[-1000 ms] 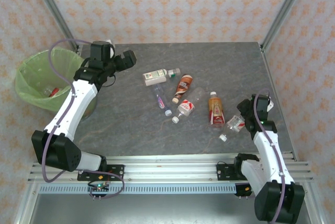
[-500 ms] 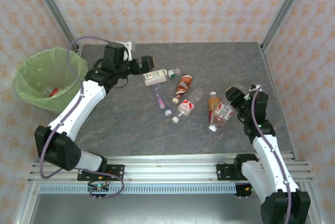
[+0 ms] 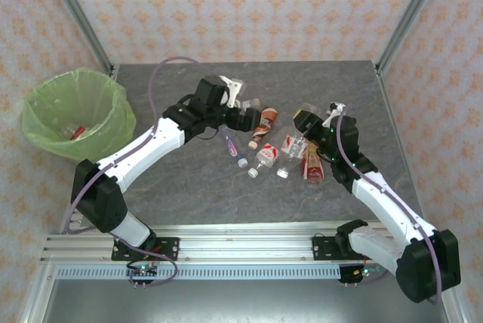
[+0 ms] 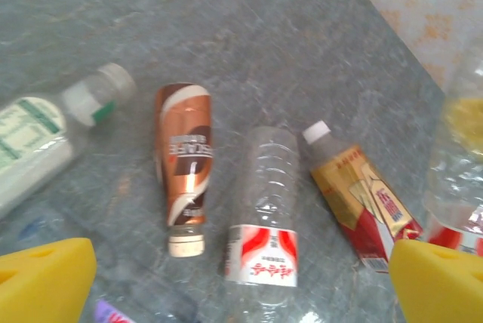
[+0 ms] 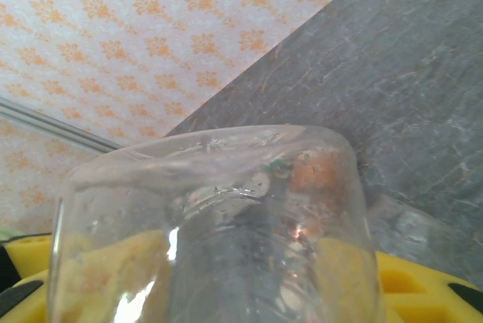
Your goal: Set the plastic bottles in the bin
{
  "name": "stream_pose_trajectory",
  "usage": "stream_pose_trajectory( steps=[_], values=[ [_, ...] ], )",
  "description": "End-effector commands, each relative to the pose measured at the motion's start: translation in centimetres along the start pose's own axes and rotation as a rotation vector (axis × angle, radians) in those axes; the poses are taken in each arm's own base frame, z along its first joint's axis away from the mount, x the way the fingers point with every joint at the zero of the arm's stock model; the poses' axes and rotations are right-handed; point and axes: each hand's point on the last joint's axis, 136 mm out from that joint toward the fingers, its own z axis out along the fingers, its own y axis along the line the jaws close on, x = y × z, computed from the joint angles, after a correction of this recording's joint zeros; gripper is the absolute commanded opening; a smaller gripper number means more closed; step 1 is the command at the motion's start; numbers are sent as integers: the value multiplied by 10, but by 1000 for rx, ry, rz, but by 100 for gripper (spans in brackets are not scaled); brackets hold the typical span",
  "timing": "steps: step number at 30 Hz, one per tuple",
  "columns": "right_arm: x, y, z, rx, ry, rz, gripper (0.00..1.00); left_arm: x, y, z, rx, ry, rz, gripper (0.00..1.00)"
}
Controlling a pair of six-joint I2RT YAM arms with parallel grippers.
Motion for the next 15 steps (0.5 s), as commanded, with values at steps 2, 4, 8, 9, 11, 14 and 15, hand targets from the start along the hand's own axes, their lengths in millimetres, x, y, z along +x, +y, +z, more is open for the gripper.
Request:
stream_pose_trajectory(
  steps=[2,4,8,9,11,14,15],
  values=[
    [-18,37,9,-76,-77,1,47,-8,-41,3,124,-52,84,100],
    [-17,41,15,-76,-88,11,47,-2,-54,6,170,-56,82,100],
    [-18,53,23,-124,-99,53,47,7,-66,14,254,-62,20,100],
    [-17,56,26,-136,-97,62,47,11,-69,17,274,-49,10,100],
    [-16,63,29,-157,-91,69,47,17,-75,20,300,-31,6,100],
    [-19,73,30,-180,-96,70,47,28,-83,26,286,-10,44,100],
    [-16,70,36,-167,-86,74,47,31,-84,28,277,-5,63,100]
  ],
)
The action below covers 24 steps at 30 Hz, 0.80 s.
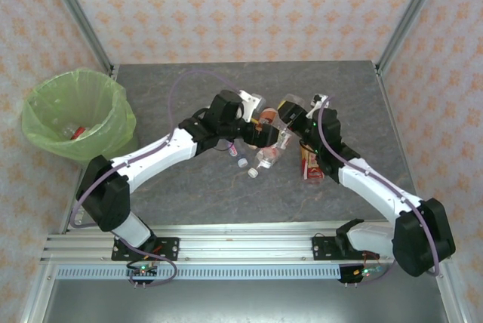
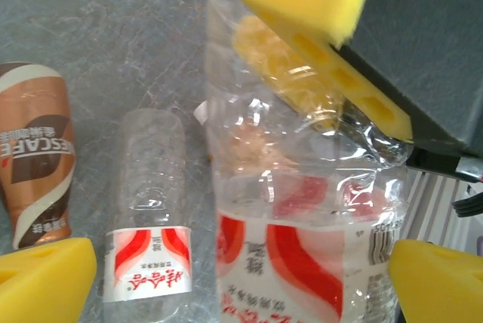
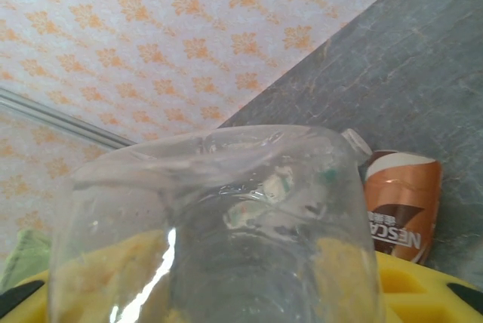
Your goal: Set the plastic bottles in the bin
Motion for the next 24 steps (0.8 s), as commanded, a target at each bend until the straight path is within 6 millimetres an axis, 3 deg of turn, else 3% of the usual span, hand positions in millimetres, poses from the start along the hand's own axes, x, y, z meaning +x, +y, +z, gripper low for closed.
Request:
stream_pose_trajectory(
  steps=[1,7,18,24],
  values=[
    [-23,32,4,-86,-76,31,47,4,-16,9,32,-10,56,100],
    [-25,43,7,-128,-71,68,47,10,-8,23,9,-14,61,98],
    [-21,40,11,-115,-57,67,48,13,-7,31,-29,8,96,84],
    [-17,37,14,-98,-37,52,48,10,-7,31,-31,10,99,82]
  ],
)
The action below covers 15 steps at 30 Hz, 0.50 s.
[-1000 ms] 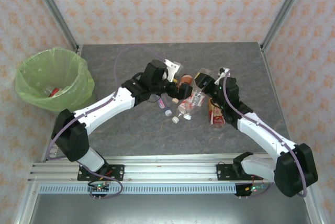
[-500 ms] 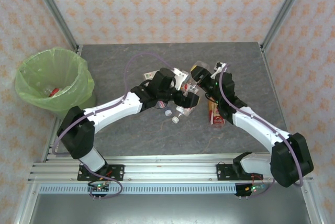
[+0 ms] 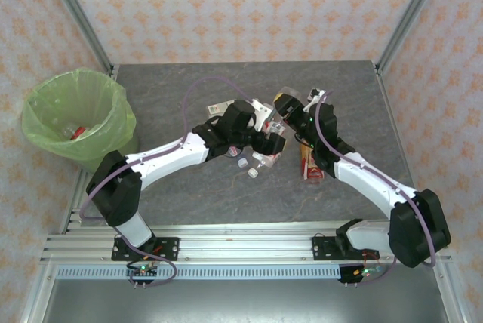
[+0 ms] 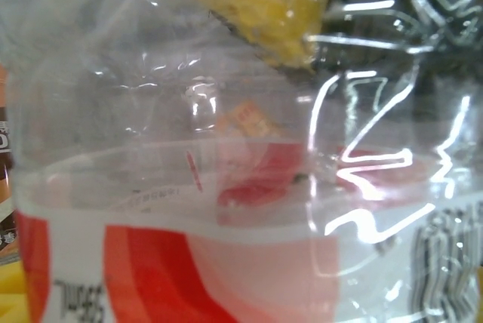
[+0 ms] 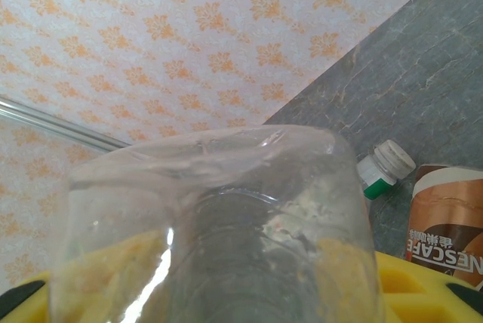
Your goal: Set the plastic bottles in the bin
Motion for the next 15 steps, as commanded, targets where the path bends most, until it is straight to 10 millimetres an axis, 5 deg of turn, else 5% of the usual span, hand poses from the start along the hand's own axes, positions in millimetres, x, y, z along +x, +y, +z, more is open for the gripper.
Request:
stream_pose_trajectory(
  steps=[1,11,15],
  values=[
    [-9,22,1,-53,-13,-15,48,-12,-4,0,-9,-23,39,81],
    [-8,17,-1,-34,-21,-27,54,-19,0,1,-35,-51,23,63],
    [-15,14,-9,-1,-52,-50,70,-19,3,1,-50,-50,14,62]
  ],
)
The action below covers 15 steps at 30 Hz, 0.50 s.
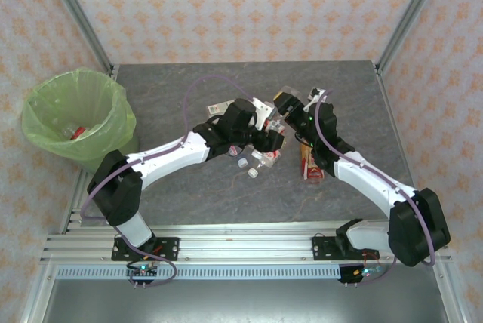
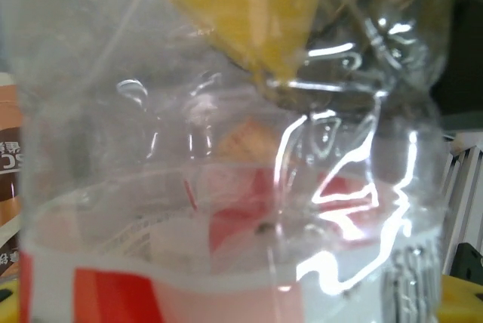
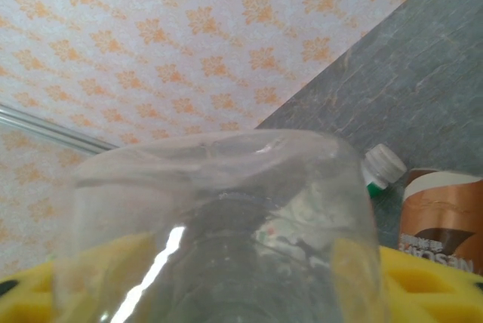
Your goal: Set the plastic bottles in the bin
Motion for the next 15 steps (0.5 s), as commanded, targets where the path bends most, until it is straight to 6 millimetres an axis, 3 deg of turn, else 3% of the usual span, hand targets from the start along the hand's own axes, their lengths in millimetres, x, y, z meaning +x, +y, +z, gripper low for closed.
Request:
stream_pose_trajectory(
  steps=[1,12,15],
  values=[
    [-14,18,-12,-23,-46,-41,73,-11,3,1,-35,-31,1,62],
    [-43,18,-45,46,-176,-125,100,-12,24,2,-112,-40,-59,61],
    [-50,12,-54,73,-226,-129,99,-13,32,0,-124,-44,-81,61]
  ],
)
